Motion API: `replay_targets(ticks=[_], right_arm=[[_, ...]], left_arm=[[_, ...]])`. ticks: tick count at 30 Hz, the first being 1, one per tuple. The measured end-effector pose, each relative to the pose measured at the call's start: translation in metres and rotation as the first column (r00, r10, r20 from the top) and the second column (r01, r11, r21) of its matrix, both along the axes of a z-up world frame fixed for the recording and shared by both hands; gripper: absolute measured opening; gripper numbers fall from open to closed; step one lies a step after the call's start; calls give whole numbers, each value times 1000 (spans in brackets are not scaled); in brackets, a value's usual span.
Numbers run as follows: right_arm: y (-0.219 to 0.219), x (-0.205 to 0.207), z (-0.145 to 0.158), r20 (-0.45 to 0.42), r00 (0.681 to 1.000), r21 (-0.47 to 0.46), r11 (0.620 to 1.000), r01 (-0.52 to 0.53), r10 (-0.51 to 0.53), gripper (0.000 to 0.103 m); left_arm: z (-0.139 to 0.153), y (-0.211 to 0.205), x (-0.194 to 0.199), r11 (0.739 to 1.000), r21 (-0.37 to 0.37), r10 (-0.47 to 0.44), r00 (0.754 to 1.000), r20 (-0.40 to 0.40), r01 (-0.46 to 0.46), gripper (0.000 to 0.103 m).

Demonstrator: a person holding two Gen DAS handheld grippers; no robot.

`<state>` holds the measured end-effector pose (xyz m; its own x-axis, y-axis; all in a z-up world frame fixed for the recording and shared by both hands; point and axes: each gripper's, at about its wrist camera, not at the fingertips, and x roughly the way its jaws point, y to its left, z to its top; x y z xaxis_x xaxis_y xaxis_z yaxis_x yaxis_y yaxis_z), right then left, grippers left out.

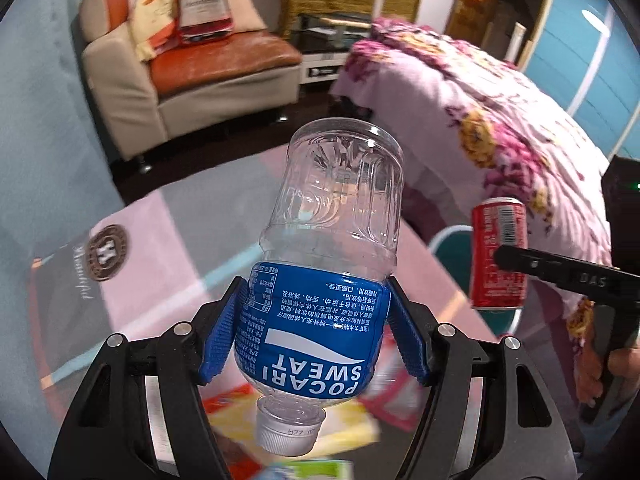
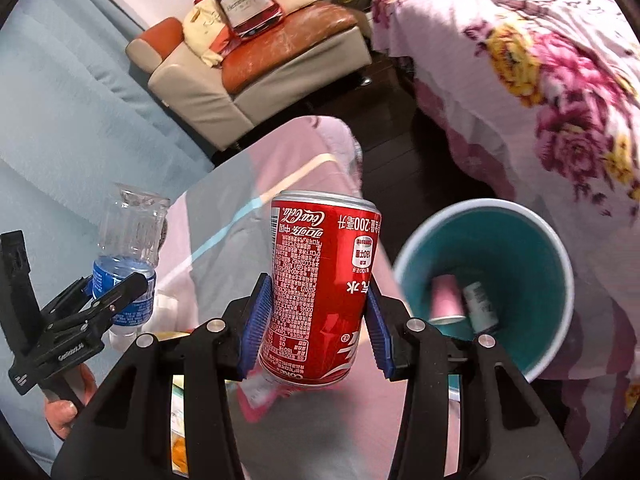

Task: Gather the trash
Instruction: 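Carry bottle and can over the bin and open both tools to drop them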

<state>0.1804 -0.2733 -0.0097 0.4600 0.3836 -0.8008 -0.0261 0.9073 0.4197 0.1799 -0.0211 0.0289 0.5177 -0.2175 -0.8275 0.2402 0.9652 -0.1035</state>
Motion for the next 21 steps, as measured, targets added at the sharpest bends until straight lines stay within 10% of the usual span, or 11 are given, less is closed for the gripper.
replay_targets(ticks=[21], right_arm=[[-147,-65,-24,19,979,-71,976,205,-204,43]], left_arm=[[-60,-193,-12,969,-19,-246,955,-164,247,70]])
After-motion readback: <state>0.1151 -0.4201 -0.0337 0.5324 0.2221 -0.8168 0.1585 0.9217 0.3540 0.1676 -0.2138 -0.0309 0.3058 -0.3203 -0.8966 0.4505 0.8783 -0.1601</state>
